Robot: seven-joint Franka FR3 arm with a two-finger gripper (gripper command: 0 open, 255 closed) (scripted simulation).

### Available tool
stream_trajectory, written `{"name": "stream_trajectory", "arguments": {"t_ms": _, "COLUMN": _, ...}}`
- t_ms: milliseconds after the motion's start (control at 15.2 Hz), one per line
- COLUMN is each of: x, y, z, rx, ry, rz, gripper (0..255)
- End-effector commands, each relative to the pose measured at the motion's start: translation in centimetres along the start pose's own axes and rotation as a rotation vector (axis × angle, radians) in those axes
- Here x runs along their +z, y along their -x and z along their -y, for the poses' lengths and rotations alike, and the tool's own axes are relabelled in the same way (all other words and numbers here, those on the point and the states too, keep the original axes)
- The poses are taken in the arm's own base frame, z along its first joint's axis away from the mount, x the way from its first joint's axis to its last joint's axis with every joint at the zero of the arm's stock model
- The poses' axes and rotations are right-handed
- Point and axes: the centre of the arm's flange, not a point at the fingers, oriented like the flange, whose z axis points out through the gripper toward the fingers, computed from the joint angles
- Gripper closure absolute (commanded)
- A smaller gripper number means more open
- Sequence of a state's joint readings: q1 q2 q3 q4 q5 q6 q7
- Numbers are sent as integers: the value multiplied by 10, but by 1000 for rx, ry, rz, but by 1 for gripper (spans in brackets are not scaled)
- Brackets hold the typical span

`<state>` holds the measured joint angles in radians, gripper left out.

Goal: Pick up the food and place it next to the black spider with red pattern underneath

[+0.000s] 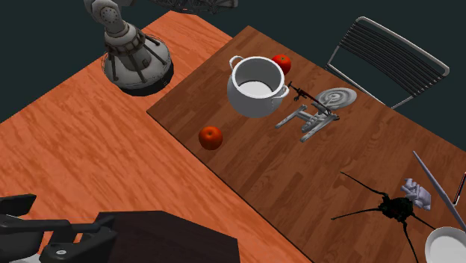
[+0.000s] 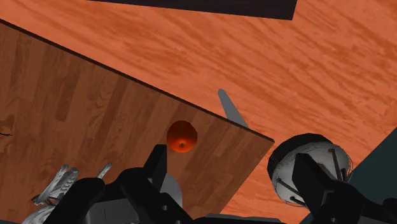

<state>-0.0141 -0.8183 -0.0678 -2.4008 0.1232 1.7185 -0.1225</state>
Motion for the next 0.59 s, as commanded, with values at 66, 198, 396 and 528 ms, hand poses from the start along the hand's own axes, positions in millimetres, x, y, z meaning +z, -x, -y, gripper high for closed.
{"name": "stream_trajectory", "arguments": {"t_ms": 66, "x": 11, "y": -8, "z": -1, "rx": 10, "ry": 2, "rz": 3, "gripper": 0}}
{"name": "stream_trajectory", "arguments": {"t_ms": 198, "x": 33, "y": -23, "z": -2, "rx": 30, "ry": 5, "rz": 10, "gripper": 0}}
{"name": "stream_trajectory", "arguments": {"t_ms": 396, "x": 67, "y": -46, "z": -5, "rx": 61, "ry": 11, "rz": 20, "gripper": 0}}
{"name": "stream_trajectory", "arguments": {"t_ms": 528, "x": 89, "y": -61, "z": -7, "rx": 81, "ry": 14, "rz": 27, "gripper": 0}}
